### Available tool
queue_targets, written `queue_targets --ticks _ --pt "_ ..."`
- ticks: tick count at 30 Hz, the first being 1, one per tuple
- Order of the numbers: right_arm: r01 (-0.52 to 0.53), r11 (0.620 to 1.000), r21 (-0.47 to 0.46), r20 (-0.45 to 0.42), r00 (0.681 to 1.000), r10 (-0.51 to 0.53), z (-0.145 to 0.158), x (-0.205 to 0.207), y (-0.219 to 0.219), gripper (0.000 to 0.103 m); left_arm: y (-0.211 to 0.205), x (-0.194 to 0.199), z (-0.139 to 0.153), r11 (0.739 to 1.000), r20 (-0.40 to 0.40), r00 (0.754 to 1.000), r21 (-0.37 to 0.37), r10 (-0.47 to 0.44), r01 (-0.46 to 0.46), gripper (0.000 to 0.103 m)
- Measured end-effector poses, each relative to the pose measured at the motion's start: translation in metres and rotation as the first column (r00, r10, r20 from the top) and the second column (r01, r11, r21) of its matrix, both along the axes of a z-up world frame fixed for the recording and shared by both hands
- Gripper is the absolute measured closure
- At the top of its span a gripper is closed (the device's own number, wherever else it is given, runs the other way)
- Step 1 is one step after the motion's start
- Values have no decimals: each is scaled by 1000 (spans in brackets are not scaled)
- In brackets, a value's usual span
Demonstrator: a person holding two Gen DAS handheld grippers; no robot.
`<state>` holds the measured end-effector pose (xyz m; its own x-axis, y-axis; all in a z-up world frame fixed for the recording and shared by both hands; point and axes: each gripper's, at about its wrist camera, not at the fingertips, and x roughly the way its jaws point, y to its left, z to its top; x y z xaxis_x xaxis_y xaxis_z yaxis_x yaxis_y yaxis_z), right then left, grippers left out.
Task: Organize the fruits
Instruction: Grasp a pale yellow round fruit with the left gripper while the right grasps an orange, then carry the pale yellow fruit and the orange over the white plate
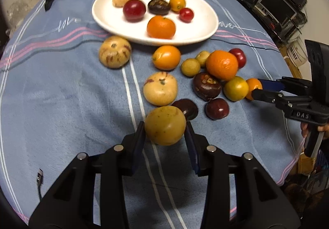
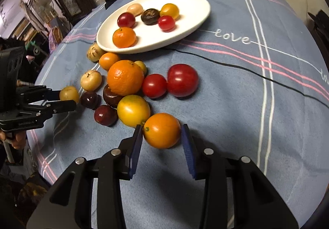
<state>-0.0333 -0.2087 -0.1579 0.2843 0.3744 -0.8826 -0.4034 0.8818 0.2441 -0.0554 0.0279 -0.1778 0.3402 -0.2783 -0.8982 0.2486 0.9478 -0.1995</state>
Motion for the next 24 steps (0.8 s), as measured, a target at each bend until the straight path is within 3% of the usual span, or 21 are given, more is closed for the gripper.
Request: queue_targets --ticks 5,12,18,24 --pt "-28 998 -59 13 999 29 -3 -1 10 64 3 5 -7 1000 -9 1000 -7 25 -25 64" --pt "-15 1000 -8 40 999 15 16 -7 2 64 9 1 9 999 23 999 -29 36 -36 64" --pt "17 998 64 92 996 -23 49 5 -4 64 11 13 44 998 93 995 -54 35 -30 64" --pt "-17 994 103 214 977 -6 101 36 8 64 2 43 87 999 182 983 -49 14 -6 64"
